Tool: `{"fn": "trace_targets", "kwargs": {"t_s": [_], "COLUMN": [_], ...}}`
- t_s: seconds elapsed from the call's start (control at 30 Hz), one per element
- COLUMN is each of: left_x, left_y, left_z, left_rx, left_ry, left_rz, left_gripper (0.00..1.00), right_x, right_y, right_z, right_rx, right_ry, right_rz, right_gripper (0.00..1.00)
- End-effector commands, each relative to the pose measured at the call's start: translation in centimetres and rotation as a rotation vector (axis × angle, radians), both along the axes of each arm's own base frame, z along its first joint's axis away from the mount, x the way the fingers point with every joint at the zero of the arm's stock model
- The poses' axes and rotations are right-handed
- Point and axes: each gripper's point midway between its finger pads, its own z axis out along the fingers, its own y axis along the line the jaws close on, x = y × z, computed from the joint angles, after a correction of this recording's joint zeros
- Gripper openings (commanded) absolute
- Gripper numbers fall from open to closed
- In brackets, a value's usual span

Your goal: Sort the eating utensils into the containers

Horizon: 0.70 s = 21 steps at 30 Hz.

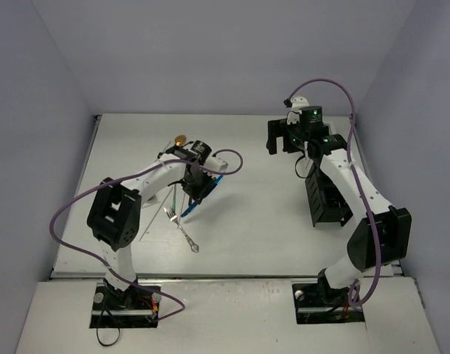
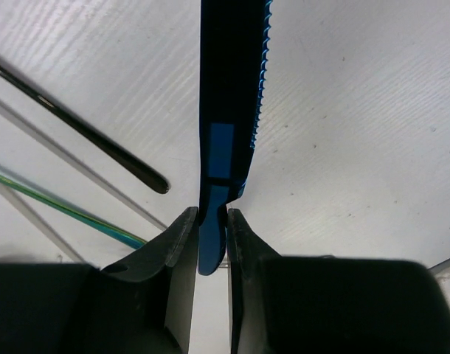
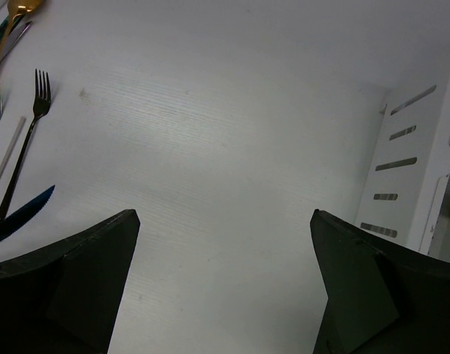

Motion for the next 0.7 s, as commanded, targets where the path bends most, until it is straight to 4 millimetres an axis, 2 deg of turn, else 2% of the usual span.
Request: {"fn": "trace_targets", "kwargs": {"t_s": [0.0,0.2,0.37,0.53,0.67], "left_x": [3.2,5.0,5.3,5.4,5.4], "left_y": [-0.3,0.3,0.2,0.1,0.0], "left_z": [6.7,11.5,14.8,15.9,16.1], "left_rx": [-0.133,-0.252,-0.340,-0.368,-0.380], "left_ry": [-0.180,-0.283,-0.347,-0.375,-0.379], "left_rz": [0.086,0.180,0.217,0.234,0.230], "left_gripper": [0.00,0.00,0.00,0.00,0.00], "right_x": [0.8,0.4,-0.2,-0.6,-1.8], "right_y": [0.4,2.6,4.8,7.7,11.2], "right_z": [5.8,7.8,7.6,6.8,6.5], "right_rx": [0.115,0.234,0.358,0.432,0.449], "right_ry": [-0.121,-0.112,-0.043,0.026,0.050], "right_rz": [-0.018,0.049,0.100,0.166,0.243], "right_gripper": [1.00,0.99,0.96,0.84,0.81]}}
